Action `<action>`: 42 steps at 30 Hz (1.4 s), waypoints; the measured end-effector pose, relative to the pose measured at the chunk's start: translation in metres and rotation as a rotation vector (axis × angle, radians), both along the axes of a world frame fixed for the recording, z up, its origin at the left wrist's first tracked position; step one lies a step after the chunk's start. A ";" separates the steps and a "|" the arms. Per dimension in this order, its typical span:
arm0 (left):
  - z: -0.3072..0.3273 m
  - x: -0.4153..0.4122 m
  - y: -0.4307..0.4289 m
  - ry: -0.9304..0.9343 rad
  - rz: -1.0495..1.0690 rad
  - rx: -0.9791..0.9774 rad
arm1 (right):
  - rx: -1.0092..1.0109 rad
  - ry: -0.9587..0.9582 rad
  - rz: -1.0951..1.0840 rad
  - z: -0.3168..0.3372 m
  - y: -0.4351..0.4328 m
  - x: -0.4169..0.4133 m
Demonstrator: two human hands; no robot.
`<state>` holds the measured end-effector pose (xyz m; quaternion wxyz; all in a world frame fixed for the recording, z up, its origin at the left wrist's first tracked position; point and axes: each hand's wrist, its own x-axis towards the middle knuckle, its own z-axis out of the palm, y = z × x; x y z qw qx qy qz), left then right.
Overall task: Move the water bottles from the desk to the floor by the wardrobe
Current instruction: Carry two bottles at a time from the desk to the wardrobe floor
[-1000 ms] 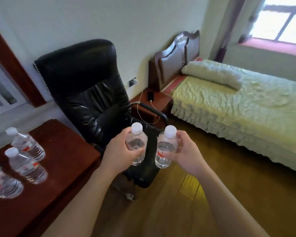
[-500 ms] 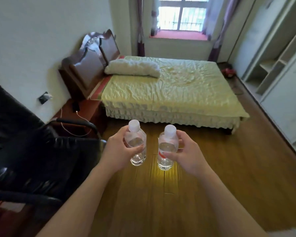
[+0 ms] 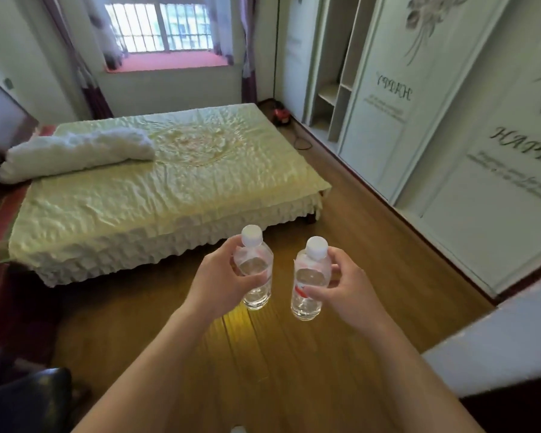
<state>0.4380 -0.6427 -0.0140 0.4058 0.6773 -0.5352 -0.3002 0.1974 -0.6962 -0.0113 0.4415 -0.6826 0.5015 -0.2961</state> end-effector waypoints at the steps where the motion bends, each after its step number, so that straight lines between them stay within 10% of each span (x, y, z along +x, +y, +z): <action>1: -0.003 -0.001 -0.022 0.007 -0.035 0.003 | 0.006 0.009 -0.035 -0.002 -0.013 -0.003; 42: -0.035 -0.449 -0.759 -0.111 -1.109 0.073 | 0.149 0.074 -1.113 -0.042 -0.521 -0.361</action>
